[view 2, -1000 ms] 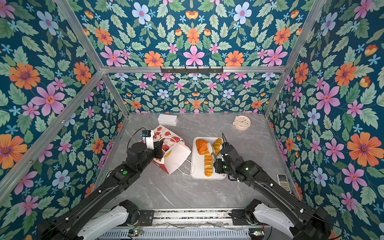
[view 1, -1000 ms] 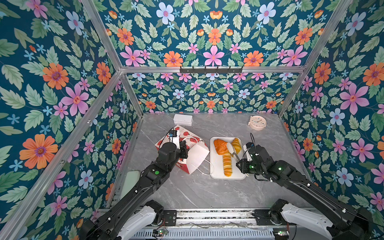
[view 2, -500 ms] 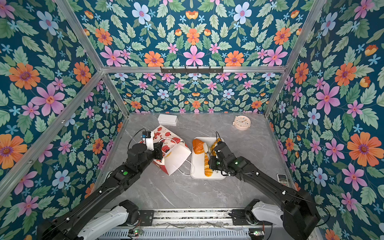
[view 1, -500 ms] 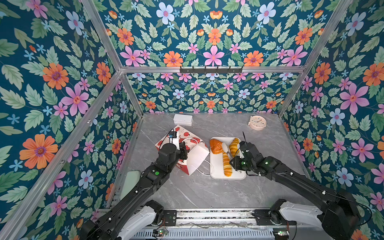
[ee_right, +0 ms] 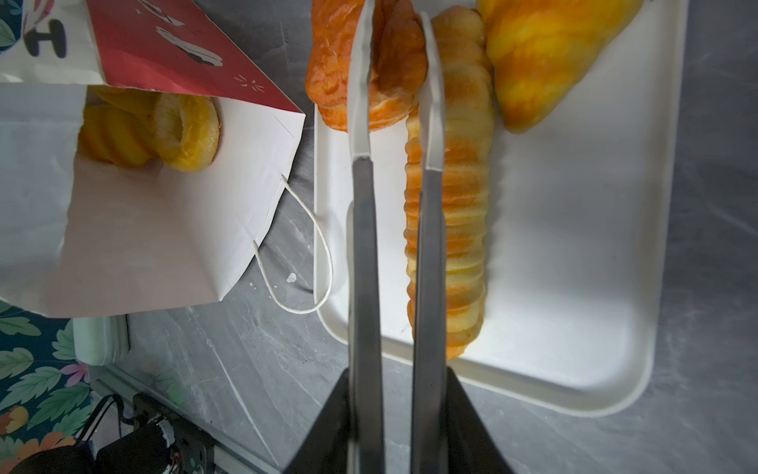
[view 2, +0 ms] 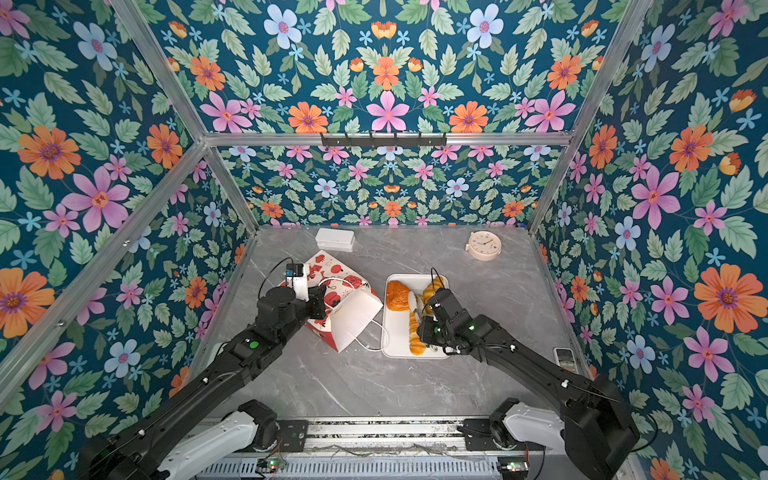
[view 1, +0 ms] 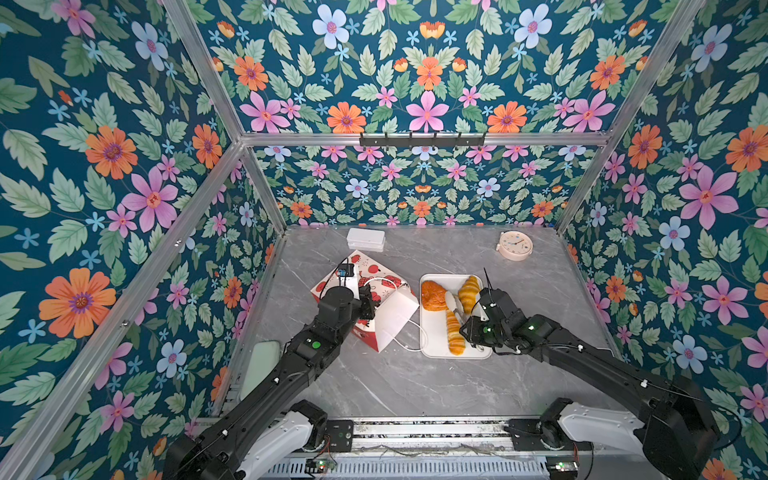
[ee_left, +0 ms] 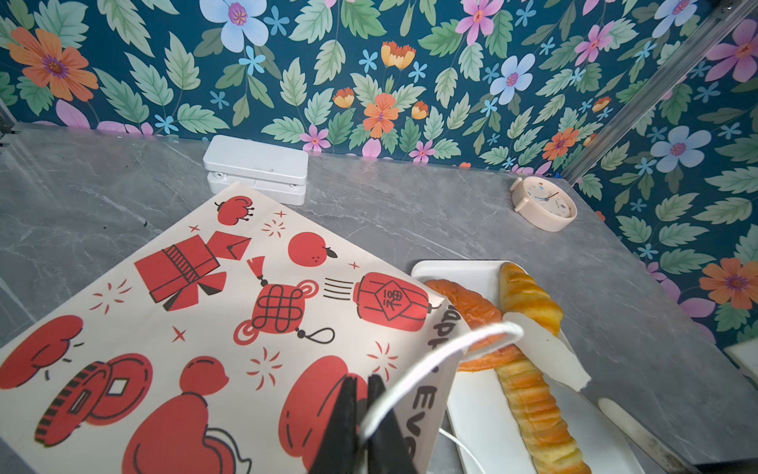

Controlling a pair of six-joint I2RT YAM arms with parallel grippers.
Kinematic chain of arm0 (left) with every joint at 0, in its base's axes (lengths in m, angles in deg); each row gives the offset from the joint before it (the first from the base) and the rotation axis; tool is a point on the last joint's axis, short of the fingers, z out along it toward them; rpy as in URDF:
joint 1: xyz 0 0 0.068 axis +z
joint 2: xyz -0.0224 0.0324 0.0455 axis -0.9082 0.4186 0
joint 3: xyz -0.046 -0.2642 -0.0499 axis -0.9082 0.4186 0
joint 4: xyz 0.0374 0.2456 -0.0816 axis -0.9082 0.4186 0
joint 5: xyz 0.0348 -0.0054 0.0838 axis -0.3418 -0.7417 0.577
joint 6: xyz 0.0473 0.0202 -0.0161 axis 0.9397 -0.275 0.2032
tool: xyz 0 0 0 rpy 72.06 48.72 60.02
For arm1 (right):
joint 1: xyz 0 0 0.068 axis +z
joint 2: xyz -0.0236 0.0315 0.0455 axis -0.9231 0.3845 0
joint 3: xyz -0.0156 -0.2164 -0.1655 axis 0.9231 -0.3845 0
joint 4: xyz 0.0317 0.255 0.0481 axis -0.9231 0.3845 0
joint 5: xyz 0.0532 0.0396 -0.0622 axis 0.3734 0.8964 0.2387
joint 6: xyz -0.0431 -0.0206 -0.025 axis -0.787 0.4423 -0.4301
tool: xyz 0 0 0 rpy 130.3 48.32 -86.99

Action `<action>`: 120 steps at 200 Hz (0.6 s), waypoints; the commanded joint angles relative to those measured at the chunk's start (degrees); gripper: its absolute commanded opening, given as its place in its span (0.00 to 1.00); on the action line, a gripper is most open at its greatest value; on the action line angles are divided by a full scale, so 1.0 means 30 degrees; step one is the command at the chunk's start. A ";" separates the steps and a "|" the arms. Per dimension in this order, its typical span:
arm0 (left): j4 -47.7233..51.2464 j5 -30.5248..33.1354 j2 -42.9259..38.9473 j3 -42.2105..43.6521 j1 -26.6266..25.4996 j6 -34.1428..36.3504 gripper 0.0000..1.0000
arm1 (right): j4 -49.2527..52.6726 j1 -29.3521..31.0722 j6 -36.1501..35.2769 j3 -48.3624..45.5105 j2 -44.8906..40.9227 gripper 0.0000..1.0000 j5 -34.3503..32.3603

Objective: Take the fake bread out of the paper bag
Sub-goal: 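Open the tongs and draw them back from the tray toward the bag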

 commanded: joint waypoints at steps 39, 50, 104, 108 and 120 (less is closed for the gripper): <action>-0.0675 -0.0345 0.0199 -0.0091 0.0160 -0.0151 0.09 | 0.1332 0.0010 -0.0878 0.0787 -0.1225 0.45 -0.0934; -0.0667 -0.0345 0.0204 -0.0120 0.0168 -0.0137 0.09 | 0.1486 0.0011 -0.0968 0.0875 -0.1343 0.45 -0.1081; -0.0660 -0.0418 0.0266 -0.0191 0.0234 -0.0186 0.09 | 0.1377 0.0166 -0.0840 0.0213 -0.2654 0.35 0.0858; -0.0638 -0.0432 0.0292 -0.0192 0.0234 -0.0164 0.09 | 0.1330 0.0256 -0.0830 0.0092 -0.2820 0.34 0.1049; -0.0721 -0.0462 0.0344 -0.0207 0.0234 -0.0196 0.09 | 0.1228 0.0496 -0.0802 -0.0209 -0.3169 0.32 0.1582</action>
